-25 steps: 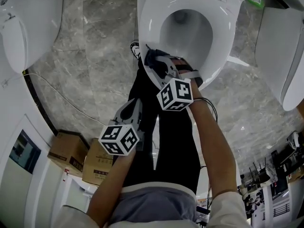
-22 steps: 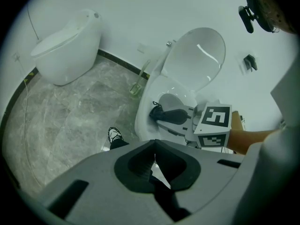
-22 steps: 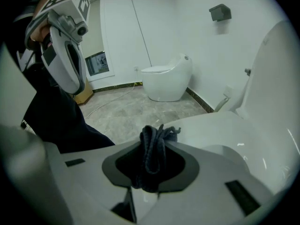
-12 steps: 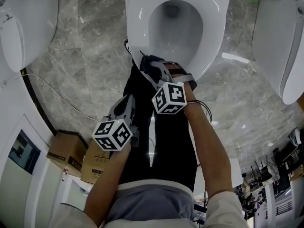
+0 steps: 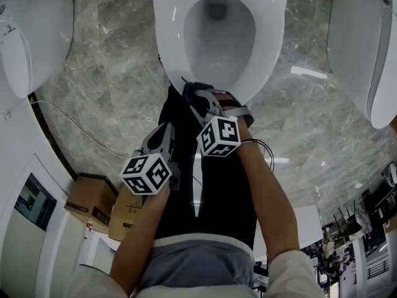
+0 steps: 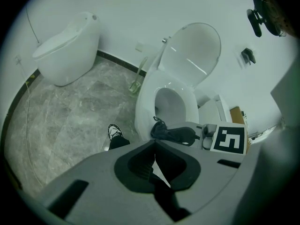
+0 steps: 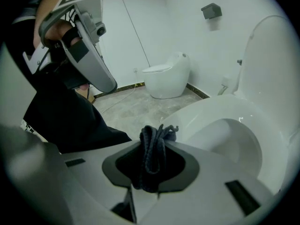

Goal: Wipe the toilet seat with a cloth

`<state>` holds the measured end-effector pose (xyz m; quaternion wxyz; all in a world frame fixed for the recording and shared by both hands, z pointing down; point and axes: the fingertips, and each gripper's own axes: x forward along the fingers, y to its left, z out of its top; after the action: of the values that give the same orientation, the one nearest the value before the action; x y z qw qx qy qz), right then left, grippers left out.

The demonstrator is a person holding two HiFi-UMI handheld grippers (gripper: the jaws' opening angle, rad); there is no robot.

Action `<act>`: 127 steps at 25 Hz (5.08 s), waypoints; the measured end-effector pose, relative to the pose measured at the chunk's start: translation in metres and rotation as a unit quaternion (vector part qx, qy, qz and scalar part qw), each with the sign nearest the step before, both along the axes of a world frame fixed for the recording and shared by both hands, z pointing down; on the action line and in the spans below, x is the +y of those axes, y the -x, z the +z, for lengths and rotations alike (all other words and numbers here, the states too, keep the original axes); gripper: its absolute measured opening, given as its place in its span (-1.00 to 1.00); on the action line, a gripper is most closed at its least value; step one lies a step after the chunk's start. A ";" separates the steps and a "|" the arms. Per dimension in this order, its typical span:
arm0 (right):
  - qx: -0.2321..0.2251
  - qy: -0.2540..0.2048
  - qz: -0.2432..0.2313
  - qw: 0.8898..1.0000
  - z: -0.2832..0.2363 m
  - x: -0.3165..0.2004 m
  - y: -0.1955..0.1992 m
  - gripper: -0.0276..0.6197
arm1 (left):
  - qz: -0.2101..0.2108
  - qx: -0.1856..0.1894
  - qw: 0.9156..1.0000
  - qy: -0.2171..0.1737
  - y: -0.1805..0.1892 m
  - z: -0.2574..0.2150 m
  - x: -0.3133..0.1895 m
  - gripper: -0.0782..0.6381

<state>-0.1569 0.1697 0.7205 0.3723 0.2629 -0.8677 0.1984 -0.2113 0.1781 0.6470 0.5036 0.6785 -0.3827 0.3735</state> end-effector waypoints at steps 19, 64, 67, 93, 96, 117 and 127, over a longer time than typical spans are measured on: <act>-0.029 0.036 0.027 0.999 -0.008 0.058 -0.020 -0.67 | 0.032 -0.015 0.999 -0.011 -0.020 -0.002 0.012 -0.76; 0.014 0.064 0.158 0.985 0.002 0.027 -0.169 -0.67 | 0.051 -0.012 0.999 0.008 -0.029 0.001 0.001 -0.76; 0.022 0.065 0.155 0.985 0.004 0.022 -0.177 -0.67 | 0.049 -0.009 0.999 0.011 -0.028 0.002 -0.001 -0.76; 0.111 0.065 0.210 0.969 0.013 -0.053 -0.251 -0.67 | 0.019 0.000 0.999 0.039 -0.013 0.004 -0.054 -0.76; 0.124 0.062 0.218 0.966 0.013 -0.065 -0.259 -0.67 | 0.004 0.004 0.999 0.046 -0.008 0.003 -0.060 -0.76; 0.170 0.064 0.304 0.935 0.014 -0.163 -0.300 -0.67 | 0.001 0.025 0.999 0.048 -0.002 0.001 -0.094 -0.76; 0.088 0.064 0.416 0.903 0.000 -0.180 -0.288 -0.67 | 0.037 0.028 0.999 0.018 -0.006 -0.012 -0.099 -0.76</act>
<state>0.1310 -0.0098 0.7206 0.3463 0.5923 -0.6284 0.3665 -0.2048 0.0793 0.6351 0.5122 0.6931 -0.3364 0.3796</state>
